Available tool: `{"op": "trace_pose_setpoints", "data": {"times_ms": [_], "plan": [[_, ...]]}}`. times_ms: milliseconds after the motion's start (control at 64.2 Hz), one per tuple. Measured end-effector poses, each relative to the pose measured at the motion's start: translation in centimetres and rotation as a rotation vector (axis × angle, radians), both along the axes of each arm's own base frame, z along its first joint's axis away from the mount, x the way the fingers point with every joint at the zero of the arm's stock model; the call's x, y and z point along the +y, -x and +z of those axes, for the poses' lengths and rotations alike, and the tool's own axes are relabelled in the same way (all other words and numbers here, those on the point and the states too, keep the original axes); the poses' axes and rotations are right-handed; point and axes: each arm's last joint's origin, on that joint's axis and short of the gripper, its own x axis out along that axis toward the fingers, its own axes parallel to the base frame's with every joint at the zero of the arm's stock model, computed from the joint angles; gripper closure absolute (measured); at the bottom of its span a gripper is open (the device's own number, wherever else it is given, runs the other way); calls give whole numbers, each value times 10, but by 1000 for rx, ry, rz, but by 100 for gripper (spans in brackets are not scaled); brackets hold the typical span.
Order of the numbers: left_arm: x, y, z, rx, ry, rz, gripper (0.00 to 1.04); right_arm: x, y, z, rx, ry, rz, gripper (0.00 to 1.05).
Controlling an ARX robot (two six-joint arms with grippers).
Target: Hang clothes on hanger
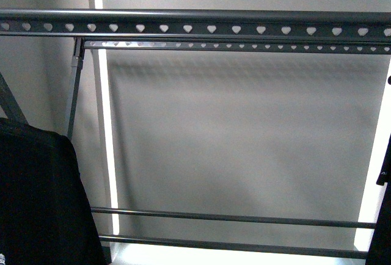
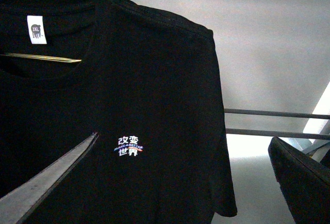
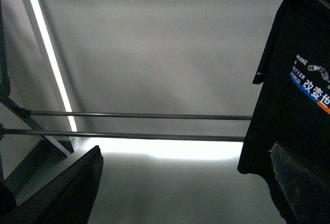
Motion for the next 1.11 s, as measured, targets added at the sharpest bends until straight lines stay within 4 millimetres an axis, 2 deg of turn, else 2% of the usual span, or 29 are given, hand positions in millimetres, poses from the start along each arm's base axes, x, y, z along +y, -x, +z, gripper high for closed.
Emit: {"op": "trace_pose_setpoints", "data": {"times_ms": [343, 421, 483, 561, 654, 670, 701, 748, 779, 826, 857, 935, 997, 1059, 1106], "plan": [[0, 0, 0, 2, -1, -6, 7, 0, 0, 0, 0, 0, 0, 7], [-1, -2, -5, 86, -83, -198, 7, 0, 0, 0, 0, 0, 0, 7], [-4, -5, -5, 113, -119, -245, 7, 0, 0, 0, 0, 0, 3, 7], [-11, -13, 11, 112, -124, -224, 7, 0, 0, 0, 0, 0, 0, 7], [-21, -32, 61, -32, -105, -134, 7, 0, 0, 0, 0, 0, 0, 7], [-22, -38, 77, -66, -91, -99, 7, 0, 0, 0, 0, 0, 0, 7], [-23, -45, 91, -90, -72, -58, 7, 0, 0, 0, 0, 0, 1, 7], [-22, -66, 124, -104, -8, 64, 7, 0, 0, 0, 0, 0, 1, 7], [-21, -76, 135, -92, 20, 116, 7, 0, 0, 0, 0, 0, 0, 7], [-17, -112, 155, -1, 108, 274, 7, 0, 0, 0, 0, 0, 0, 7], [-16, -132, 160, 62, 134, 355, 7, 0, 0, 0, 0, 0, 0, 7], [-14, -178, 161, 209, 206, 543, 7, 0, 0, 0, 0, 0, 0, 7], [-16, -219, 148, 372, 267, 669, 7, 0, 0, 0, 0, 0, 0, 7], [-23, -245, 136, 466, 302, 774, 7, 0, 0, 0, 0, 0, 1, 7], [-28, -256, 129, 501, 316, 836, 7, 0, 0, 0, 0, 0, 1, 7]]}}
